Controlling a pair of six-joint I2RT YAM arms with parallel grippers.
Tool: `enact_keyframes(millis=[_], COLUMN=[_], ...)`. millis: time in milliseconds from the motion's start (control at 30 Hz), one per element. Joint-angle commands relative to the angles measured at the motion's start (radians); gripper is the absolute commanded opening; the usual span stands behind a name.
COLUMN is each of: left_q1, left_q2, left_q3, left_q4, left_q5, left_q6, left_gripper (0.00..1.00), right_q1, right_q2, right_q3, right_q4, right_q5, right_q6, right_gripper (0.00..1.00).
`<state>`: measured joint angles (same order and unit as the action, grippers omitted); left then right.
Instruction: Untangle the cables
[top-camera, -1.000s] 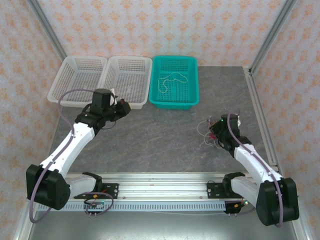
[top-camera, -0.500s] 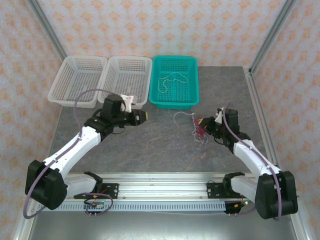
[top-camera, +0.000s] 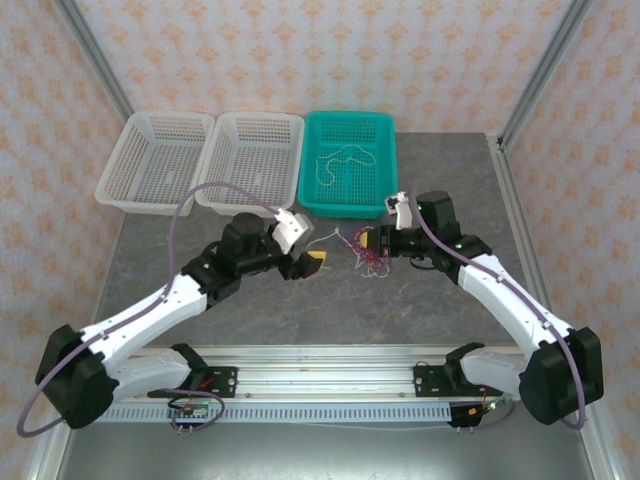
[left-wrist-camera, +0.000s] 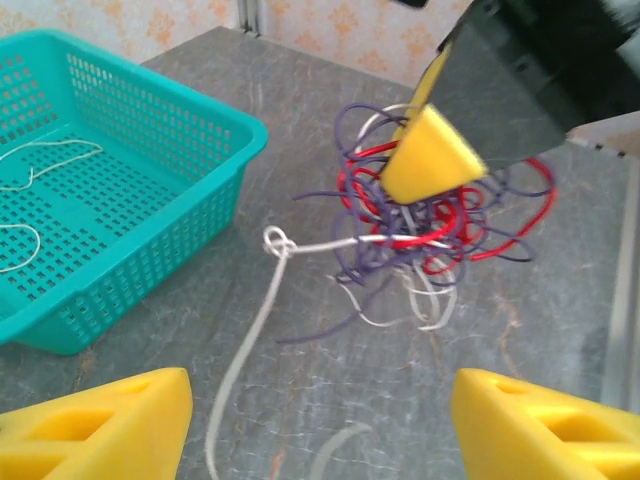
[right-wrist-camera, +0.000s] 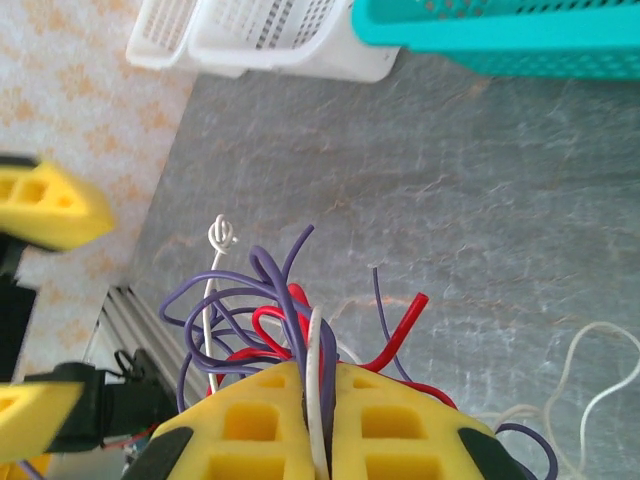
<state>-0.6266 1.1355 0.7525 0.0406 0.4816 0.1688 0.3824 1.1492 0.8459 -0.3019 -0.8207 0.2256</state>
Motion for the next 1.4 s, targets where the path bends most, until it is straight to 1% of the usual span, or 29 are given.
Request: enact_keyframes(millis=[0,133,167,200,233,267,333,400,467,500,567,600,633,733,767,867,967,1033,1067,1100,1133,1167,1233,1267,1367], left_q1=[0.001,0.001,0.001,0.001,0.001,0.001,0.001,0.000,0.002,0.005,0.008,0.007,0.007,0.008,0.007,0.008,0.011,0.019,0.031,0.055,0.084,0.131,0.230,0.260,0.274], left_q2=[0.086,0.166,0.181,0.191,0.199,0.204,0.199,0.169,0.125,0.102,0.059,0.039,0.019,-0.038,-0.055,-0.076,-0.069,-0.075,-0.083,-0.095,-0.113,-0.137,-0.179,-0.192,-0.214], left_q3=[0.021,0.014,0.015,0.016,0.019,0.024,0.038,0.031,0.017,0.017,0.018,0.019,0.019,0.029,0.033,0.052,0.079,0.094,0.099,0.093,0.078,0.049,-0.008,-0.021,-0.011], left_q4=[0.089,0.180,0.197,0.210,0.223,0.224,0.214,0.234,0.247,0.240,0.228,0.225,0.219,0.166,0.150,0.103,0.046,-0.010,-0.038,-0.052,-0.048,-0.032,0.017,0.015,-0.065], left_q5=[-0.049,-0.084,-0.085,-0.085,-0.082,-0.075,-0.082,-0.156,-0.285,-0.320,-0.315,-0.310,-0.318,-0.404,-0.435,-0.491,-0.557,-0.652,-0.694,-0.707,-0.697,-0.665,-0.554,-0.529,-0.559], left_q6=[0.085,0.070,0.062,0.050,0.032,0.020,-0.019,-0.088,-0.171,-0.214,-0.267,-0.290,-0.307,-0.336,-0.336,-0.333,-0.352,-0.399,-0.434,-0.473,-0.513,-0.572,-0.671,-0.697,-0.698], left_gripper=[0.70,0.68,0.63,0.56,0.33,0.00,0.00,0.00,0.00,0.00,0.00,0.00,0.00,0.00,0.00,0.00,0.00,0.00,0.00,0.00,0.00,0.00,0.00,0.00,0.00], right_q1=[0.031,0.047,0.048,0.048,0.049,0.049,0.048,0.048,0.048,0.046,0.039,0.031,0.020,-0.032,-0.055,-0.131,-0.224,-0.286,-0.317,-0.342,-0.359,-0.375,-0.402,-0.419,-0.503], right_q2=[0.000,-0.013,-0.020,-0.027,-0.033,-0.038,-0.047,-0.056,-0.061,-0.061,-0.053,-0.048,-0.044,-0.040,-0.043,-0.062,-0.073,-0.072,-0.075,-0.081,-0.088,-0.098,-0.120,-0.128,-0.151], right_q3=[0.046,0.056,0.052,0.049,0.045,0.044,0.044,0.033,0.012,-0.005,-0.052,-0.081,-0.111,-0.203,-0.226,-0.290,-0.323,-0.334,-0.338,-0.338,-0.336,-0.332,-0.321,-0.313,-0.301], right_q4=[-0.034,-0.035,-0.024,-0.015,-0.004,-0.005,-0.019,-0.040,-0.060,-0.068,-0.082,-0.085,-0.083,-0.087,-0.100,-0.108,-0.145,-0.184,-0.204,-0.211,-0.215,-0.216,-0.220,-0.231,-0.278], right_q5=[-0.034,-0.032,-0.033,-0.036,-0.041,-0.040,0.007,0.136,0.307,0.384,0.522,0.572,0.609,0.672,0.700,0.777,0.846,0.889,0.909,0.919,0.929,0.943,0.976,1.003,1.042], right_q6=[-0.045,-0.040,-0.031,-0.024,-0.020,-0.021,-0.034,-0.034,-0.007,0.009,0.082,0.128,0.169,0.294,0.329,0.408,0.530,0.615,0.647,0.655,0.656,0.652,0.641,0.647,0.710], right_gripper=[0.00,0.00,0.00,0.00,0.00,0.00,0.00,0.00,0.13,0.15,0.17,0.17,0.17,0.16,0.14,0.00,0.00,0.07,0.08,0.08,0.08,0.07,0.04,0.04,0.05])
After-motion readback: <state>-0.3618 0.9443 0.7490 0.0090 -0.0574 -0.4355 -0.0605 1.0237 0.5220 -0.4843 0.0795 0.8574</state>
